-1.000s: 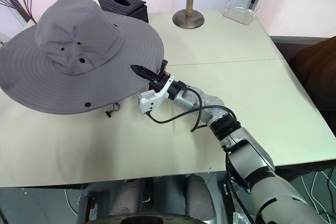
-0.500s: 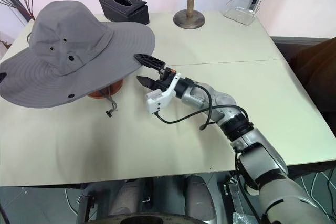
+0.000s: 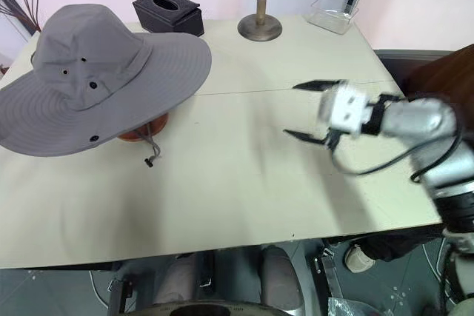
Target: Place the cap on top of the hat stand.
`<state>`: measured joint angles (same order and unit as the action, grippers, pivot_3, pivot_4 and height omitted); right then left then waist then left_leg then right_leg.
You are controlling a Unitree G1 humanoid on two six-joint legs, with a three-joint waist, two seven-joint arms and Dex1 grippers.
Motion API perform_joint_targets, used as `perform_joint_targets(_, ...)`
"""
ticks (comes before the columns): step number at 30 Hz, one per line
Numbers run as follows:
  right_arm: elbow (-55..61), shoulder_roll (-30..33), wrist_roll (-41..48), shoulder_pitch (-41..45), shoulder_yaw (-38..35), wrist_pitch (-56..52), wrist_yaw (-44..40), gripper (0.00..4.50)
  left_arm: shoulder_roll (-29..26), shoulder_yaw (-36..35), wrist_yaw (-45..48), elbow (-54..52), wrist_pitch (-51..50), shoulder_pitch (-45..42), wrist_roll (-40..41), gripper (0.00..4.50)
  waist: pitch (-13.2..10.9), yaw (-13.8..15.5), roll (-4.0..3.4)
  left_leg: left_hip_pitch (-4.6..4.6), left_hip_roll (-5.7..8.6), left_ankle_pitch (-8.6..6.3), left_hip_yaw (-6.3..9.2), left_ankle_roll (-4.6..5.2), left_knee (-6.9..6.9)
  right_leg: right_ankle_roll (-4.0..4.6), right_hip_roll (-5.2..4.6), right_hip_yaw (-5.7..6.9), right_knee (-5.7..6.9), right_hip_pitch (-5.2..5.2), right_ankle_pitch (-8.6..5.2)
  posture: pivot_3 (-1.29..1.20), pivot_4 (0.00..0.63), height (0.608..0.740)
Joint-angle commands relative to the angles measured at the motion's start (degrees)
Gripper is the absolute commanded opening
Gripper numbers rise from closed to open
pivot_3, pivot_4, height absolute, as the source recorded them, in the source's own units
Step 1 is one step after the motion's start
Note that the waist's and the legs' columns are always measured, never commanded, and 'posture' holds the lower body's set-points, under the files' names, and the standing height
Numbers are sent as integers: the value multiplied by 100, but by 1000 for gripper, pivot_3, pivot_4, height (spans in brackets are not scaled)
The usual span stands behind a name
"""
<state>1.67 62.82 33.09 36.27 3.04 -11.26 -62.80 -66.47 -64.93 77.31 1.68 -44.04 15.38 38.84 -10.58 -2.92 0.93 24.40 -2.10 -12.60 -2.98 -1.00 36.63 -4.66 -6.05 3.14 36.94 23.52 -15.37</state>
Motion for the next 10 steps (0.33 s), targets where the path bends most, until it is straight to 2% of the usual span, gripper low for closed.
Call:
perform_joint_targets(1, -608, 183, 669, 739, -365, -1220, -848, 4454, 222, -548, 283, -84, 329, 474, -302, 4500, 4, 42, 6, -1, 1, 0, 0, -1, -12, 4, -4, 1, -7, 20, -2, 0, 150, 740)
perform_joint_targets(5, -1628, 257, 565, 2009, -207, -2186, -1729, 4454, 598, -831, 351, 35, 582, 1093, -481, 4500, -3, 54, -5, 17, 9, -4, -15, -14, -56, 20, -24, 0, -35, 57, 0, 0, 150, 740)
perform_joint_targets(10, -2129, 75, 255, 2745, -77, -2565, -2229, 4454, 836, -677, 192, -228, 638, 1166, -343, 4500, -3, 53, -7, 85, 24, -5, -26, -16, -52, 19, -51, 2, -47, 114, 2, 0, 150, 740)
